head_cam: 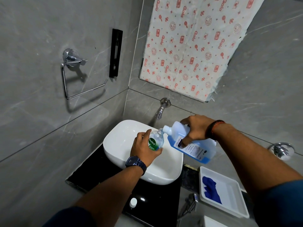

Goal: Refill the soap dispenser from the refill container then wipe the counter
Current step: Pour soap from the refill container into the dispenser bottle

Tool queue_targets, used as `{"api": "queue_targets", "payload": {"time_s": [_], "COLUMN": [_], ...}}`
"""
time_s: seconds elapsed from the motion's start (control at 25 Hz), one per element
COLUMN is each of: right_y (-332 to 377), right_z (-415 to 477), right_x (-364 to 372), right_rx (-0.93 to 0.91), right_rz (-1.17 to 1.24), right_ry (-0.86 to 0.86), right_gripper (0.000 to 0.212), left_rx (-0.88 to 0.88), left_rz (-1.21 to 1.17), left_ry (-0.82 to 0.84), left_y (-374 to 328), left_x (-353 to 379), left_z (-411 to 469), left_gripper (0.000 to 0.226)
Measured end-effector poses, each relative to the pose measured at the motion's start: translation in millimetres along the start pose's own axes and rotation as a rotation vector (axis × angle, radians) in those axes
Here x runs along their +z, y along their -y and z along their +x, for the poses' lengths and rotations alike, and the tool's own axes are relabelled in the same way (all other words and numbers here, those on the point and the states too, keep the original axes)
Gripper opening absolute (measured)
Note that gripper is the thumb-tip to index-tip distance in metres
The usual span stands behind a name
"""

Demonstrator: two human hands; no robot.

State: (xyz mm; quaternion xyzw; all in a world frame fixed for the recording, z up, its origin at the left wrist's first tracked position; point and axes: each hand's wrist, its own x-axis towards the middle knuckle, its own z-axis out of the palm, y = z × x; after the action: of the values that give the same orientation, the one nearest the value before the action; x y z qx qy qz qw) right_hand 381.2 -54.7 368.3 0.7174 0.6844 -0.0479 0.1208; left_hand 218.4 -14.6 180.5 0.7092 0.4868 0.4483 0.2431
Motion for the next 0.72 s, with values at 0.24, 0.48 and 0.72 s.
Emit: {"api": "queue_targets", "payload": {"time_s": [0.24,0.48,0.72], "right_y": [-2.1,-3.9,-6.3], "right_z": [1.3,3.2,5.6], "right_x": [0.1,1.1,0.8], "right_rx": [-0.013,-0.027,-0.031], "right_rz": [0.010,-0.005,-0.006], "right_ry": [0.009,0.001,0.005], "right_gripper": [0.081,0.073,0.071], "left_rx": [0.007,0.020,0.019], "left_rz": [0.000,0.022,0.013], "left_ry": [0.001,-0.022,-0.008], "left_y": [0.4,2.8,3.9], "left_x": [1.2,5.3,7.8], "left_z": [1.2,2.6,5.6], "left_gripper": [0.083,0.083,0.084]}}
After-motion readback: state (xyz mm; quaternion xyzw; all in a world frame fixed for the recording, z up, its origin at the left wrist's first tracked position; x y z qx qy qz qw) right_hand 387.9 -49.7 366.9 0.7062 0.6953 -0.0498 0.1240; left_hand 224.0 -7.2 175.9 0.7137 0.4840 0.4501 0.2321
